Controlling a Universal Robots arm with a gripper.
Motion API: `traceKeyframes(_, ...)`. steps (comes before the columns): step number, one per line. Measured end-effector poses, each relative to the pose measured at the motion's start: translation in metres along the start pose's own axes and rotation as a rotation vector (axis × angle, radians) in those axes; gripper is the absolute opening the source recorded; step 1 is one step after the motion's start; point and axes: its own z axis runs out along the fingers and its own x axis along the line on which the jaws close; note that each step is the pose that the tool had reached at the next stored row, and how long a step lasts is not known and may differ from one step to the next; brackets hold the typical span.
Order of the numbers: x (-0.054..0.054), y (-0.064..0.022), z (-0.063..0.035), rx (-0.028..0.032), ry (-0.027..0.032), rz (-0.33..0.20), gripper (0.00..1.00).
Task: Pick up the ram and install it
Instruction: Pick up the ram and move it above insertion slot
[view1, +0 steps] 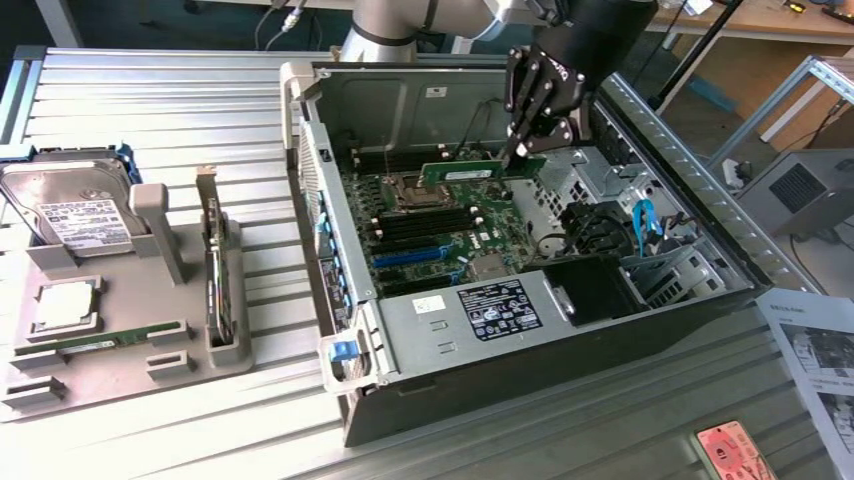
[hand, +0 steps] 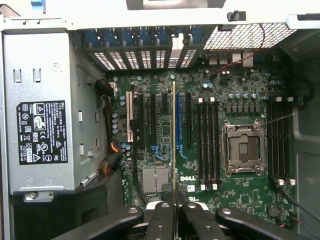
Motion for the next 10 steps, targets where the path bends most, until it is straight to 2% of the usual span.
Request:
traceKeyframes(1,-0.0002,0.0,0.0,0.0002,-0.0026,0.0,0.12)
traceKeyframes(2,-0.0003,0.0001,0.0002,0.0008,-0.0102,0.0,0.12)
traceKeyframes(3,-0.0004,0.0001,0.0002,0.001,-0.0131,0.0,0.12)
traceKeyframes(7,-0.0003,0.0001,0.0002,0.0012,-0.0133,0.0,0.12)
traceKeyframes(10,-0.0003,0.0005,0.0003,0.0048,-0.0137,-0.001,0.12)
